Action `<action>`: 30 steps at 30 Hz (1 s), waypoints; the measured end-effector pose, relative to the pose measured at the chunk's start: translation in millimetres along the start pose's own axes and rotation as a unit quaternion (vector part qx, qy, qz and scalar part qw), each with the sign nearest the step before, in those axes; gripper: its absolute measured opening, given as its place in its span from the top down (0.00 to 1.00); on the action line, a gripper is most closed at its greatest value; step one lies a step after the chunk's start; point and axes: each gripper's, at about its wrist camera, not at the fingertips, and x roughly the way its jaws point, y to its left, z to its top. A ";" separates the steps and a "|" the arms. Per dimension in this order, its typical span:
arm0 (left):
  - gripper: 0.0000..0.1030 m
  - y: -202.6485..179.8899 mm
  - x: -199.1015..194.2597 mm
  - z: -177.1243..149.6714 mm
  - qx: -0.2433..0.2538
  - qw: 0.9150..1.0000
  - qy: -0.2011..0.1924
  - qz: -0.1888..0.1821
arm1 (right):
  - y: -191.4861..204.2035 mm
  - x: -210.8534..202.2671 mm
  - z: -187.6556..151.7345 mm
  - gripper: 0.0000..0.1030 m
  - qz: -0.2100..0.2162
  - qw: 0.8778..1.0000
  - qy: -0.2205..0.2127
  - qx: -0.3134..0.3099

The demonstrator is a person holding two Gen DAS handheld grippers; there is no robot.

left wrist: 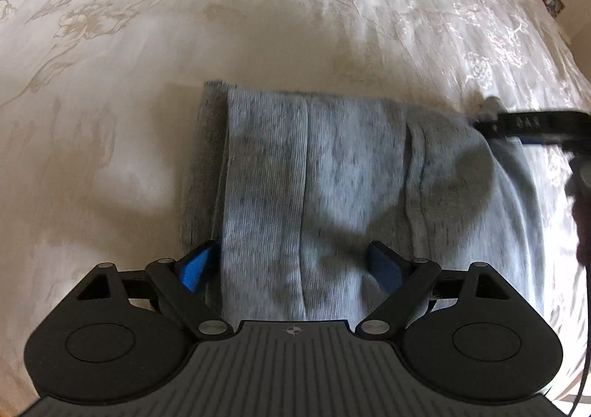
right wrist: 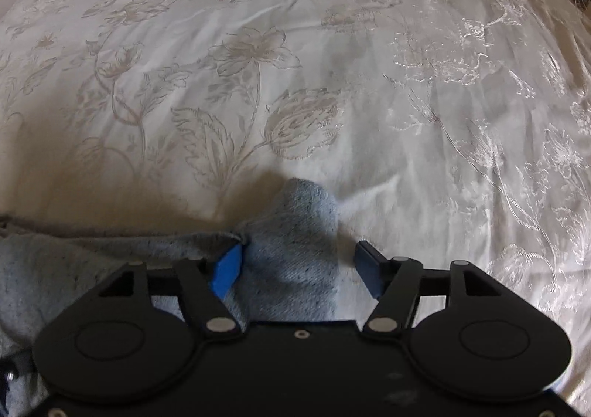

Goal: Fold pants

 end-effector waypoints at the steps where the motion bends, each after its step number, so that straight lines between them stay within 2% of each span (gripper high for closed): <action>1: 0.15 -0.5 -2.0 -4.4 0.006 1.000 0.001 0.001 | -0.2 1.2 1.1 0.35 0.000 1.000 -0.001 -0.003; 3: 0.15 -1.9 -6.2 -13.5 0.021 1.000 0.000 0.005 | -2.9 -3.0 1.3 0.37 0.003 1.000 -0.008 0.005; 7: 0.15 1.5 -13.8 -26.8 0.027 1.000 0.000 0.006 | -7.9 -43.2 -9.2 0.50 -0.010 0.996 -0.081 0.028; 9: 0.15 1.5 -16.8 -33.8 0.037 0.999 0.000 0.008 | 0.0 -61.2 -19.2 0.68 0.010 0.994 -0.109 0.005; 11: 0.15 -0.2 -20.2 -40.5 0.053 0.999 -0.004 0.010 | 16.4 -72.2 -30.9 0.70 0.035 0.991 -0.125 -0.034; 12: 0.15 -0.8 -21.8 -43.1 0.059 0.998 -0.006 0.010 | 25.5 -72.5 -36.1 0.72 0.046 0.990 -0.122 -0.048; 14: 0.15 1.1 -28.7 -46.7 0.060 0.998 -0.018 0.005 | 46.8 -62.8 -46.9 0.79 0.072 0.992 -0.088 -0.060; 16: 0.15 7.0 -40.9 -49.9 0.051 0.998 -0.039 0.004 | 79.1 -59.5 -63.4 0.83 0.109 0.984 -0.078 -0.115; 17: 0.15 10.9 -49.2 -50.5 0.043 0.998 -0.052 0.006 | 98.5 -62.6 -73.7 0.94 0.109 0.978 -0.087 -0.158; 18: 0.15 15.1 -57.6 -50.6 0.034 0.997 -0.066 0.007 | 112.9 -66.1 -82.0 0.95 0.107 0.971 -0.097 -0.190; 19: 0.15 20.4 -66.7 -49.8 0.024 0.996 -0.082 0.008 | 118.8 -69.7 -86.6 0.94 0.124 0.967 -0.101 -0.197; 20: 0.15 24.6 -74.0 -47.9 0.015 0.995 -0.095 0.010 | 117.9 -73.8 -87.4 0.86 0.152 0.967 -0.103 -0.179; 21: 0.15 29.9 -80.6 -45.3 0.004 0.994 -0.108 0.012 | 115.0 -77.4 -87.2 0.82 0.163 0.968 -0.111 -0.156; 22: 0.15 33.9 -85.4 -39.8 -0.005 0.993 -0.117 0.013 | 114.7 -81.0 -87.5 0.77 0.135 0.973 -0.127 -0.135; 23: 0.15 39.2 -90.1 -34.9 -0.014 0.992 -0.125 0.014 | 116.6 -82.1 -87.6 0.77 0.097 0.978 -0.137 -0.121; 24: 0.15 42.0 -92.6 -28.7 -0.020 0.991 -0.133 0.014 | 118.7 -79.7 -87.2 0.77 0.087 0.981 -0.132 -0.111; 25: 0.15 43.8 -95.1 -22.4 -0.024 0.990 -0.141 0.014 | 122.9 -75.1 -87.8 0.77 0.110 0.982 -0.113 -0.104; 26: 0.15 40.9 -92.6 -14.1 -0.024 0.989 -0.143 0.012 | 130.9 -73.9 -91.4 0.69 0.126 0.980 -0.106 -0.115; 28: 0.15 36.2 -88.3 0.9 -0.017 0.989 -0.143 0.010 | 156.1 -74.9 -105.8 0.74 0.164 0.965 -0.095 -0.180; 30: 0.15 30.3 -80.1 12.2 -0.006 0.990 -0.138 0.000 | 174.3 -81.3 -123.5 0.82 0.185 0.954 -0.092 -0.215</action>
